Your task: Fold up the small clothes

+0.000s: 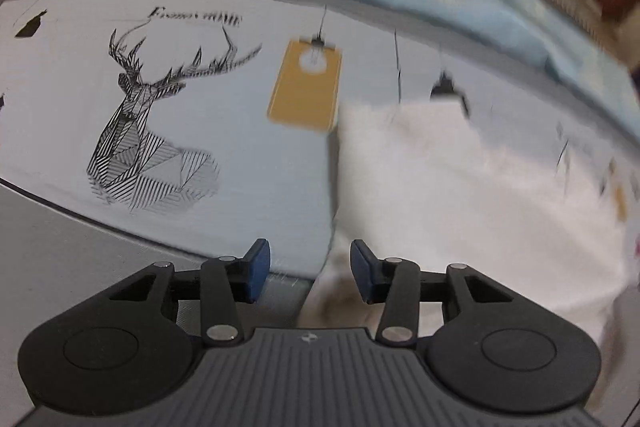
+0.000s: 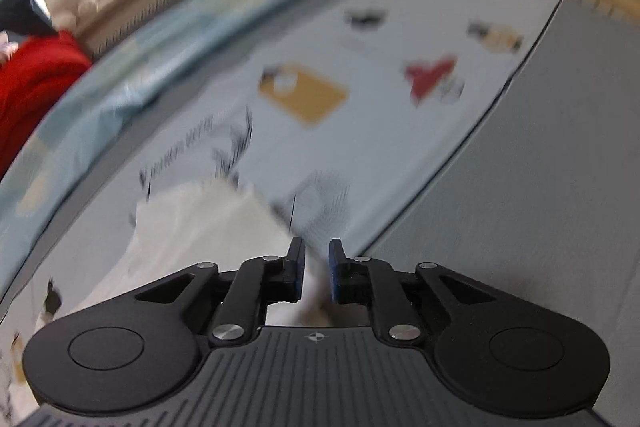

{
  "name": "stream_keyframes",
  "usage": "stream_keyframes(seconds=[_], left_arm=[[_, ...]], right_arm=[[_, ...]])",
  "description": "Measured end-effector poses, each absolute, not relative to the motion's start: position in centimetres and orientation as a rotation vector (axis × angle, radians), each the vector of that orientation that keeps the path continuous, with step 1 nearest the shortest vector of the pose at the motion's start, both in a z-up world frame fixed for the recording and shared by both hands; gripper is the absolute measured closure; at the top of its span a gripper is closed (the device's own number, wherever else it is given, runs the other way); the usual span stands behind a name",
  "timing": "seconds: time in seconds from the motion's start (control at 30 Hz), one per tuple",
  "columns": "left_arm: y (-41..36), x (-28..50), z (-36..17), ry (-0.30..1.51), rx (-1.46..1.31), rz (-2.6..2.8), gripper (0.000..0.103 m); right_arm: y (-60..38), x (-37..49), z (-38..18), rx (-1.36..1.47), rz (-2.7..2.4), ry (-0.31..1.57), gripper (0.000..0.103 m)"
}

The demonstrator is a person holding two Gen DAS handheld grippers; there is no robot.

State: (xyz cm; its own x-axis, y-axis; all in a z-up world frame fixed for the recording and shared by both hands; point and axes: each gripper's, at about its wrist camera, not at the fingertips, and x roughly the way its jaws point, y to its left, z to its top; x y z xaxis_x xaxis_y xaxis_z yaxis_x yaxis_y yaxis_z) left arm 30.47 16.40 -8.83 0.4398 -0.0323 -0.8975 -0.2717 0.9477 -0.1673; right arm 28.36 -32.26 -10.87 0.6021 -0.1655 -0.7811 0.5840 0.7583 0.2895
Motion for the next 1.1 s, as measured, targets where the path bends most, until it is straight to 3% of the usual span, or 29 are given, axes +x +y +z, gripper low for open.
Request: stream_keyframes(seconds=[0.3, 0.47, 0.53, 0.6, 0.67, 0.77, 0.8, 0.83, 1.1], left_arm=[[16.4, 32.1, -10.1, 1.028, -0.478, 0.131, 0.054], [15.2, 33.1, -10.6, 1.001, -0.448, 0.102, 0.054], [14.9, 33.3, -10.9, 0.998, -0.414, 0.107, 0.061], [14.8, 33.6, -11.5, 1.013, -0.393, 0.093, 0.095], [15.3, 33.6, -11.4, 0.985, -0.409, 0.139, 0.100], [16.8, 33.0, -10.4, 0.919, -0.448, 0.246, 0.100], [17.1, 33.0, -10.3, 0.921, -0.446, 0.256, 0.100], [17.3, 33.1, -10.4, 0.936, -0.449, 0.255, 0.099], [18.3, 32.2, -8.5, 0.963, -0.453, 0.155, 0.094]], right_arm=[[-32.6, 28.7, -12.1, 0.634, -0.420, 0.864, 0.088], [-31.6, 29.8, -13.4, 0.632, -0.376, 0.942, 0.081], [-31.5, 30.0, -13.7, 0.632, -0.380, 0.957, 0.081], [-31.3, 30.3, -13.9, 0.619, -0.385, 0.963, 0.081], [-31.2, 30.5, -14.0, 0.610, -0.389, 0.967, 0.081], [-30.9, 30.6, -14.0, 0.603, -0.371, 0.953, 0.085], [-30.7, 30.6, -13.7, 0.612, -0.334, 0.929, 0.101], [-30.4, 30.6, -13.4, 0.615, -0.291, 0.906, 0.102], [-30.0, 30.7, -13.0, 0.598, -0.360, 0.906, 0.098]])
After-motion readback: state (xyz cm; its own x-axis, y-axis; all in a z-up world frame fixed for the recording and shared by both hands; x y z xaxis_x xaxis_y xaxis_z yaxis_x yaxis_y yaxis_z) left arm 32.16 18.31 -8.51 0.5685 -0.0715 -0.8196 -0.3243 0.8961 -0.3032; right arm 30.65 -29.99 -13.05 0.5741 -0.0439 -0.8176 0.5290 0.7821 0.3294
